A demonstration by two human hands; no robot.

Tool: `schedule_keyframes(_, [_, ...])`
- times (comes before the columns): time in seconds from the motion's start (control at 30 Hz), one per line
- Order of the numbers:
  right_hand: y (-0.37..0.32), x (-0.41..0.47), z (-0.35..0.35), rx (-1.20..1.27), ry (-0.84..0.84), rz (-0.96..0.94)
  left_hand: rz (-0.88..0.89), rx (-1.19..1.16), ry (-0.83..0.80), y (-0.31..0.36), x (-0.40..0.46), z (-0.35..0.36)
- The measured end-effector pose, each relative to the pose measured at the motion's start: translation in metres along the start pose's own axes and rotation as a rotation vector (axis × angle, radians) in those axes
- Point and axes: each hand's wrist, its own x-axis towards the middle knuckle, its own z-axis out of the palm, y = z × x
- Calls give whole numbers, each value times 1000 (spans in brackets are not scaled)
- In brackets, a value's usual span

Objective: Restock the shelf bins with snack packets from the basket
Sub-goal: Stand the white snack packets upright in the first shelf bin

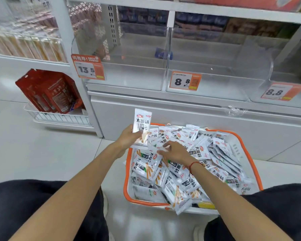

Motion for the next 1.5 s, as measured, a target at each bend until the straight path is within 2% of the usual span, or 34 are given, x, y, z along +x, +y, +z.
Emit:
schedule_keyframes(0.13, [3, 3, 32, -318, 78, 48, -38, -27, 46, -14, -8, -8])
schedule_keyframes(0.23, [-5, 5, 36, -294, 106, 149, -87, -51, 71, -20, -15, -12])
schedule_keyframes(0.33, [-8, 8, 19, -203, -103, 164, -127, -121, 94, -18, -20, -14])
schedule_keyframes(0.47, [8, 0, 3, -336, -246, 174, -179, -172, 92, -16, -22, -4])
schedule_keyframes(0.53, [17, -2, -9, -263, -256, 142, -188, -185, 91, -23, -14, 3])
schedule_keyframes(0.63, [17, -11, -42, 108, -217, 69, -201, -200, 61, -27, 2, 15])
schedule_keyframes(0.7, [15, -15, -64, 183, -265, 6, -210, -180, 54, -20, 4, 27])
schedule_keyframes(0.77, [12, -10, -78, 34, -305, -107, -210, -132, 27, -13, 14, 36])
schedule_keyframes(0.83, [3, -10, -91, -38, -356, -117, -194, -45, 1, 0, 28, 39])
schedule_keyframes(0.97, [-13, -15, -108, 158, -443, -32, -153, 170, -39, 64, 21, 37])
schedule_keyframes(1.17, [-35, -14, -118, 84, -607, -130, -106, 460, -286, 95, 7, 22])
schedule_keyframes(1.23, [-40, -11, -118, 35, -513, -233, -126, 487, -355, 88, 9, 22])
schedule_keyframes(1.27, [-42, -9, -117, 47, -398, -273, -140, 468, -385, 82, 11, 22])
schedule_keyframes(1.33, [-40, -1, -116, 178, -107, -278, -174, 399, -424, 74, 13, 26])
schedule_keyframes(1.4, [-39, 8, -113, 358, 92, -227, -173, 276, -456, 68, 17, 28])
schedule_keyframes(1.5, [-41, 19, -106, 487, 266, -258, -177, 123, -376, 66, 21, 30])
